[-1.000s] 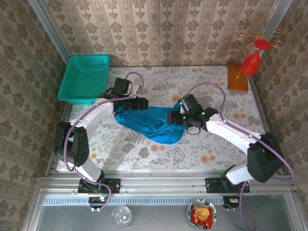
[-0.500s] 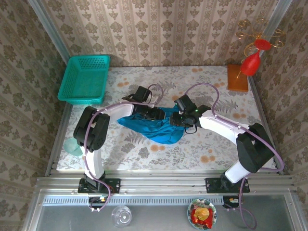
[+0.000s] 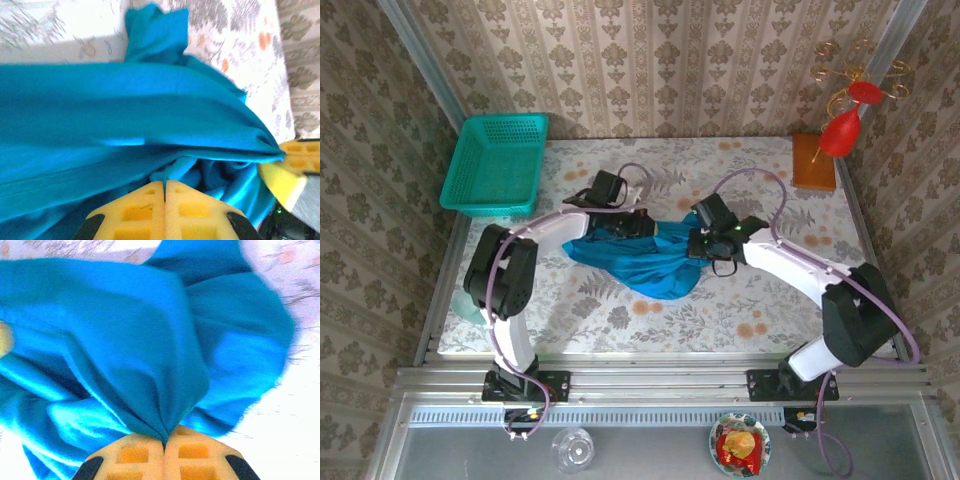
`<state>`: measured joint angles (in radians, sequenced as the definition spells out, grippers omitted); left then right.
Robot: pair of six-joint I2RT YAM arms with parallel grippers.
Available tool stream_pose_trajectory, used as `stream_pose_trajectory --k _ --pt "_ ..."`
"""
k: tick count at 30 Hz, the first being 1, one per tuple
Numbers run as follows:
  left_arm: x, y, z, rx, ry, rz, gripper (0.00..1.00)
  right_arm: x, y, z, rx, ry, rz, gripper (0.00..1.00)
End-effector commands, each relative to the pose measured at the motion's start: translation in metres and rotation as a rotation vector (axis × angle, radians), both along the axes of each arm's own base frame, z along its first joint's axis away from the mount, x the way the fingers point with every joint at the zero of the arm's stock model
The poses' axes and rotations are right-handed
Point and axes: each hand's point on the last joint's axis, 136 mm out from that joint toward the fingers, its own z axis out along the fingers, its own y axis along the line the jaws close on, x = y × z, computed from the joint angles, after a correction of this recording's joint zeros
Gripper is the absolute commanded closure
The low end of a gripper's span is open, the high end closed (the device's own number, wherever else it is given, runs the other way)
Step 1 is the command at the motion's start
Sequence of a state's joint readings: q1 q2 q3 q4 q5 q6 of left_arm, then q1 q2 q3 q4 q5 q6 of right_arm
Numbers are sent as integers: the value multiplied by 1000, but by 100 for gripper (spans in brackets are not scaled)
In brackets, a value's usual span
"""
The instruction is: Fold the inside-out t-shirt
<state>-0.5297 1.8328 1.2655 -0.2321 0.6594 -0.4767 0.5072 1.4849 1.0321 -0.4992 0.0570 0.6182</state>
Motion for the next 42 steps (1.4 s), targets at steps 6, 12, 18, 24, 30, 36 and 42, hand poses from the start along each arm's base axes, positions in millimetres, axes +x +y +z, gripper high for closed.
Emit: stream_pose_trajectory --k 6,12,18,24,30,36,42 --pt "37 69 166 -184 -315 124 100 -23 -90 19 -106 -33 -153 100" --pt "26 104 247 -275 -441 162 100 -34 -125 -3 -128 11 -235 100" --pt "2 110 298 -277 -579 166 100 -38 -134 -27 -135 92 -255 100" --pt "-33 48 295 -255 -592 -25 100 -24 -104 6 -5 35 -199 72" --pt "-11 35 209 -12 -459 -19 97 -22 -83 46 -49 -31 -116 62" --pt "-5 20 128 129 -395 -134 64 -24 -28 26 -57 34 34 56" --pt "-12 -10 67 234 -436 -322 43 -25 -34 -30 -207 140 6 39"
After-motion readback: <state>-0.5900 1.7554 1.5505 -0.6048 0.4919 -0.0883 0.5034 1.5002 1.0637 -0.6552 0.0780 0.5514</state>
